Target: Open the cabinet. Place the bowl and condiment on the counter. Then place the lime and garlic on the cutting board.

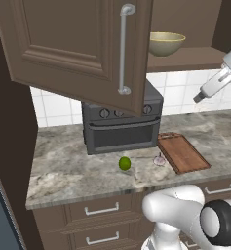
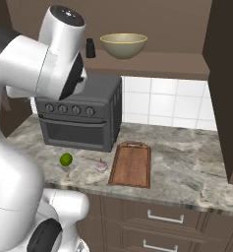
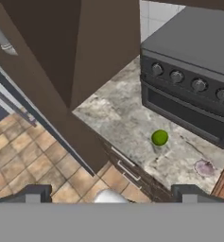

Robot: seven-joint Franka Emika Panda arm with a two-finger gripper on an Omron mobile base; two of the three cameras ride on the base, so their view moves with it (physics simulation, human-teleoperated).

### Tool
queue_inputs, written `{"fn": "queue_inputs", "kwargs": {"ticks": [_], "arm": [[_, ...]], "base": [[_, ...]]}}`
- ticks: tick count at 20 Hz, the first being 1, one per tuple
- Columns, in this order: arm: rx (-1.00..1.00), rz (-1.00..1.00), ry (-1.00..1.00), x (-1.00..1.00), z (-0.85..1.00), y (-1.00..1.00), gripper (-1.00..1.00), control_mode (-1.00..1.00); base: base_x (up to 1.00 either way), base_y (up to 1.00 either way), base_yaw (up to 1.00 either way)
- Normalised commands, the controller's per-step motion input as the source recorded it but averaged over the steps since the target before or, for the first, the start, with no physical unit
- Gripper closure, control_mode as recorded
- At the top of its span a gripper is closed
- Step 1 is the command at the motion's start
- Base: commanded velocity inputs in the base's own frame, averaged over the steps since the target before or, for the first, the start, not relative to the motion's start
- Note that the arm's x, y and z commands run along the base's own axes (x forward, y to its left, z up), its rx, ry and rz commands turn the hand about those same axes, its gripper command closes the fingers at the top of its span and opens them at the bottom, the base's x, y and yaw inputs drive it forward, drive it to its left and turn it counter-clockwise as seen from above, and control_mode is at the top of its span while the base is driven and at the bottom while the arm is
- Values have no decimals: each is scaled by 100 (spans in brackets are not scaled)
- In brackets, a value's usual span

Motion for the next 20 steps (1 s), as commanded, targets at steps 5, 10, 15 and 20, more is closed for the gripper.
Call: {"fn": "queue_inputs", "kwargs": {"ticks": [5,10,15,20], "arm": [[11,0,-1,27,0,26,-100,-100],[13,0,-6,27,0,26,-100,-100],[12,-1,-7,29,0,35,-100,-100],[12,-1,-7,33,0,32,-100,-100]], "base": [[0,0,0],[0,0,0],[0,0,0],[0,0,0]]}}
